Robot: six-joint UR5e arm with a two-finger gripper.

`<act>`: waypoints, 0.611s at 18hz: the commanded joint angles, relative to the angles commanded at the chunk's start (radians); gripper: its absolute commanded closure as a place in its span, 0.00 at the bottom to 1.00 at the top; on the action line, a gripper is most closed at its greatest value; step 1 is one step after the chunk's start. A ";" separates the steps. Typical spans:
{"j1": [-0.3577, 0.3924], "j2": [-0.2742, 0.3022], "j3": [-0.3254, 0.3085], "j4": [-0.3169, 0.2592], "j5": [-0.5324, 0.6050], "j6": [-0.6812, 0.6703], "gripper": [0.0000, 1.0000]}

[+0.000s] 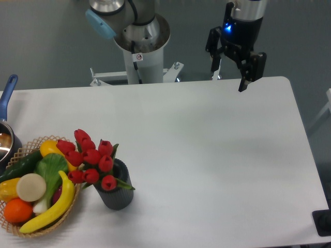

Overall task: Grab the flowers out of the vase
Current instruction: 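Move the open gripper toward the red tulips in the black vase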

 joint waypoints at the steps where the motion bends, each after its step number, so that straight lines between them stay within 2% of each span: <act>1: 0.000 0.000 0.000 0.002 0.000 0.002 0.00; 4: -0.009 -0.005 0.003 0.002 -0.023 0.002 0.00; 8: 0.000 0.002 -0.029 0.006 -0.095 -0.018 0.00; 11: -0.002 0.002 -0.029 0.008 -0.124 -0.093 0.00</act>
